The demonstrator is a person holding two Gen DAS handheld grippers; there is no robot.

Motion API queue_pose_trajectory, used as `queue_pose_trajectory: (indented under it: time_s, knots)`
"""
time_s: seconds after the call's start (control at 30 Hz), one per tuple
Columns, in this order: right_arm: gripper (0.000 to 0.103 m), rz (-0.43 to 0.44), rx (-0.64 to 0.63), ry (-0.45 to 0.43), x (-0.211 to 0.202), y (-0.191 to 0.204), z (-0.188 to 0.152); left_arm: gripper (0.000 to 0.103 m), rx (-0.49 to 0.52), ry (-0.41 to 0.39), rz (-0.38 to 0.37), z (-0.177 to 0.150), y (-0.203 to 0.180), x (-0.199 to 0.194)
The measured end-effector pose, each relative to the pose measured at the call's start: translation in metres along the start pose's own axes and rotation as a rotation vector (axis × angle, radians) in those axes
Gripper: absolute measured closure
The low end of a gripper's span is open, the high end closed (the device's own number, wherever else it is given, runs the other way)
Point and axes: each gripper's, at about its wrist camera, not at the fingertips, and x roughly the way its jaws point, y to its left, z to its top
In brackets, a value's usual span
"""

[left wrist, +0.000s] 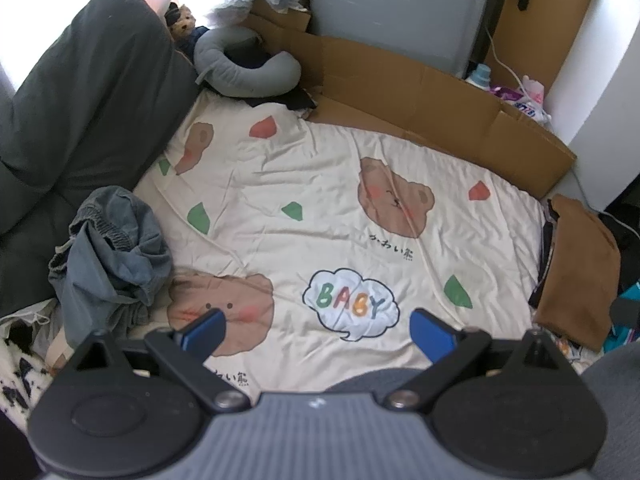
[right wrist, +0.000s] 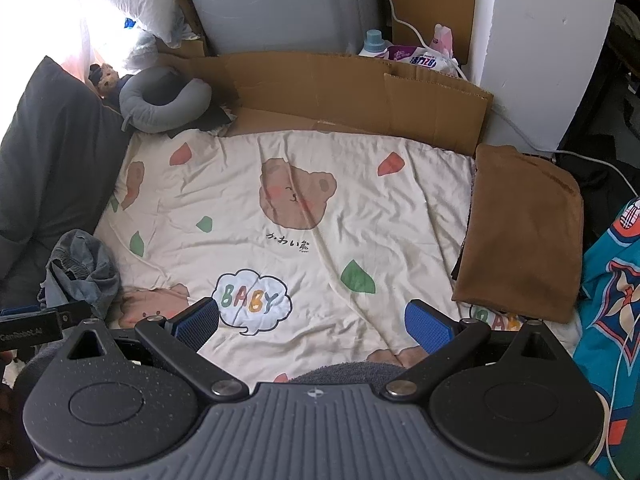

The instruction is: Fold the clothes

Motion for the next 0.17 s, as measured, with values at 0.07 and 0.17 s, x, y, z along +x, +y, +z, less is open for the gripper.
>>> queue_pose_trajectory:
  time_s: [0.07,0.17]
  knots:
    - [0.001,-0.003,-0.002,-0.002,-0.0004,0.0004,0.0002,0.003,-0.002,0.000,0.000,-0.0001,0.0010,0.0003]
    - [0.001,-0.005,-0.003,-0.003,-0.0006,0.0005,0.0003,0.003,0.005,-0.003,-0.005,0.0011,0.0042,0.0010]
